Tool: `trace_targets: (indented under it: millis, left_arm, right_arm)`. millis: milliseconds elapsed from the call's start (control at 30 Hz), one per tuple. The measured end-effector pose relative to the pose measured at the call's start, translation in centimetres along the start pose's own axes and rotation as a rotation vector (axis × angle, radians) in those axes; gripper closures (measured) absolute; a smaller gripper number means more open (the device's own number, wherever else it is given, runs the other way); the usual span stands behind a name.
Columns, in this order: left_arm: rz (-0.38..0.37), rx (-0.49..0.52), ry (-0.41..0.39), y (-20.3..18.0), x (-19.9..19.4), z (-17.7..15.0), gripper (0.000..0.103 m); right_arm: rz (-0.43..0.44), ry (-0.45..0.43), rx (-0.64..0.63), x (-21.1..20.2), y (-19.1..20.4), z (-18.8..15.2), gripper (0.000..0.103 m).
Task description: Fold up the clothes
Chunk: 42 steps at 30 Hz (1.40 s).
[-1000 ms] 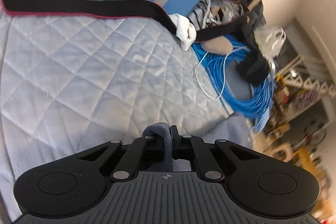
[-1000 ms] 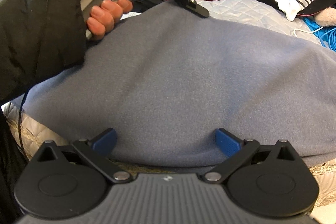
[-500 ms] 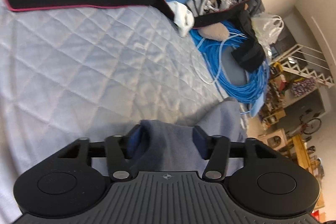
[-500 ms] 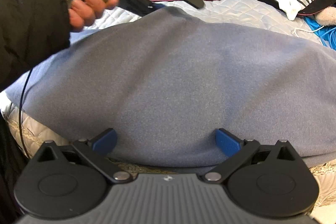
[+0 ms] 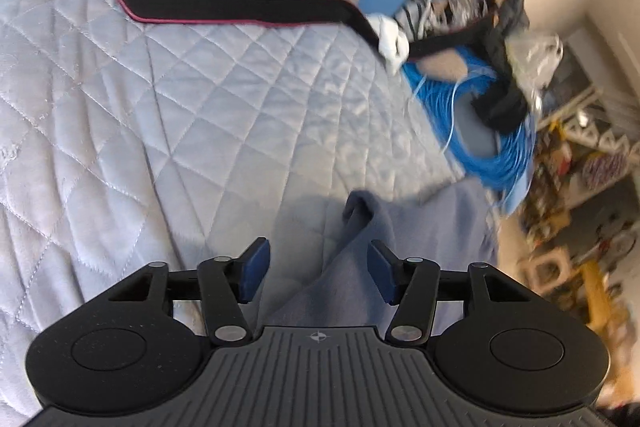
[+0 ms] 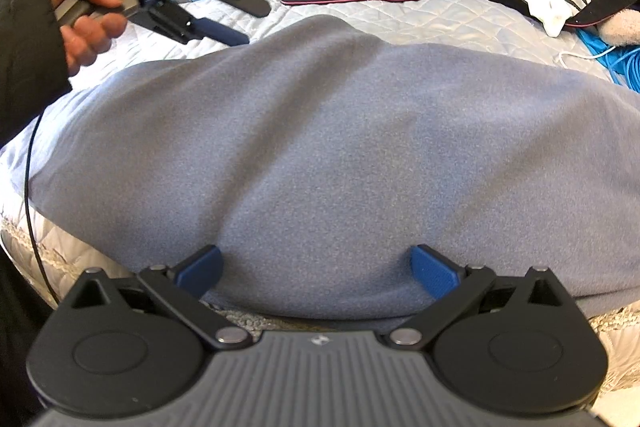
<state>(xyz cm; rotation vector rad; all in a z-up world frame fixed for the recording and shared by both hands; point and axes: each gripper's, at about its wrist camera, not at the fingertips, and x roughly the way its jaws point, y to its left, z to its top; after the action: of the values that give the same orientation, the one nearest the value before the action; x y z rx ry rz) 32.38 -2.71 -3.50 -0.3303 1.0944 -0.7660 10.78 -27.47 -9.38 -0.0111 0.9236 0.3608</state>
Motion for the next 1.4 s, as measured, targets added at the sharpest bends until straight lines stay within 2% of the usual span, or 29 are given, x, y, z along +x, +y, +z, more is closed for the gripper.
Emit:
trace_targets:
  millis: [67, 100, 167, 367, 733, 867, 933, 967, 1033, 1100, 1167, 1300, 1400]
  left_arm:
    - [0.03, 0.055, 0.036, -0.7, 0.6, -0.3, 0.063]
    - [0.042, 0.075, 0.043, -0.9, 0.8, -0.4, 0.079]
    - [0.073, 0.092, 0.045, -1.1, 1.0, -0.5, 0.101]
    - [0.167, 0.079, 0.015, -0.9, 0.1, -0.3, 0.101]
    - [0.211, 0.123, 0.007, -2.1, -0.6, -0.3, 0.101]
    - [0.25, 0.111, -0.045, -1.9, -1.5, -0.7, 0.1]
    - [0.295, 0.089, -0.097, -1.8, -2.6, -0.8, 0.1]
    - [0.294, 0.066, -0.125, -1.5, -3.4, -0.9, 0.1]
    - [0.266, 0.019, -0.178, -1.0, -4.9, -1.3, 0.094]
    - [0.255, -0.001, -0.223, -0.8, -6.4, -2.0, 0.064]
    - [0.253, 0.019, -0.224, -0.9, -7.3, -2.9, 0.048]
    - [0.272, 0.073, -0.126, -0.9, -8.2, -4.6, 0.047]
    - [0.289, 0.073, -0.102, 0.1, -8.5, -5.6, 0.047]
  right_arm:
    - [0.001, 0.0, 0.001, 0.0, 0.0, 0.0, 0.0]
    - [0.002, 0.0, 0.001, 0.0, 0.0, 0.0, 0.0]
    - [0.004, -0.001, 0.001, 0.0, -0.1, 0.0, 0.0]
    - [0.007, -0.004, 0.003, 0.1, -0.1, -0.1, 0.0]
    - [0.012, -0.006, 0.005, 0.0, -0.3, -0.1, 0.0]
    - [0.013, -0.008, 0.005, 0.0, -0.2, -0.2, 0.0]
    - [0.012, -0.008, 0.005, 0.0, -0.2, -0.3, 0.0]
    - [0.01, -0.008, 0.005, 0.0, -0.2, -0.3, 0.0]
    - [0.006, -0.009, 0.008, 0.0, -0.1, -0.3, 0.0]
    - [0.003, -0.011, 0.014, 0.0, -0.1, -0.3, 0.0]
    - [0.0, -0.012, 0.021, -0.1, 0.0, -0.3, 0.0]
    - [-0.018, -0.013, 0.03, -0.1, 0.3, -0.3, 0.0]
    - [-0.022, -0.012, 0.045, -0.1, 0.3, -0.2, 0.001]
